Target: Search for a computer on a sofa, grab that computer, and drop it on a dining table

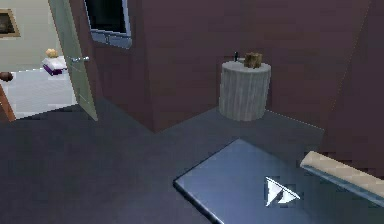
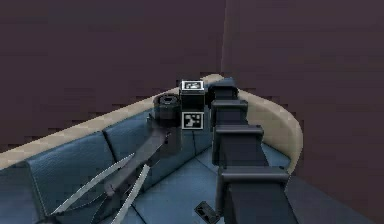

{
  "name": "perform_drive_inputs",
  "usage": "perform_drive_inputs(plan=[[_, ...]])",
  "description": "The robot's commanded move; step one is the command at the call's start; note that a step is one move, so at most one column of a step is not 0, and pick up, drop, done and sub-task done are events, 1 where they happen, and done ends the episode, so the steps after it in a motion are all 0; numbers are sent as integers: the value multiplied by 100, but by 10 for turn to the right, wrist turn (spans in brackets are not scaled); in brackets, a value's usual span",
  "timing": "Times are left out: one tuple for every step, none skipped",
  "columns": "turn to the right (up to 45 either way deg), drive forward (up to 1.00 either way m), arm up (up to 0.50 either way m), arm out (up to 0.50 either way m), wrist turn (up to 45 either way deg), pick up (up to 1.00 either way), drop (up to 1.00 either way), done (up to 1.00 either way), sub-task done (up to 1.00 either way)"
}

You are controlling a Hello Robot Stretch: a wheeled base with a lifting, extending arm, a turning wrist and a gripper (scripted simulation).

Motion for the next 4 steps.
perform_drive_inputs(plan=[[0, 0, 0, -16, 0, 0, 0, 0, 0], [-450, 0, 0, 0, 0, 0, 0, 0, 0], [-450, 0, 0, 0, 0, 0, 0, 0, 0], [-420, 0, 0, 0, 0, 0, 0, 0, 0]])
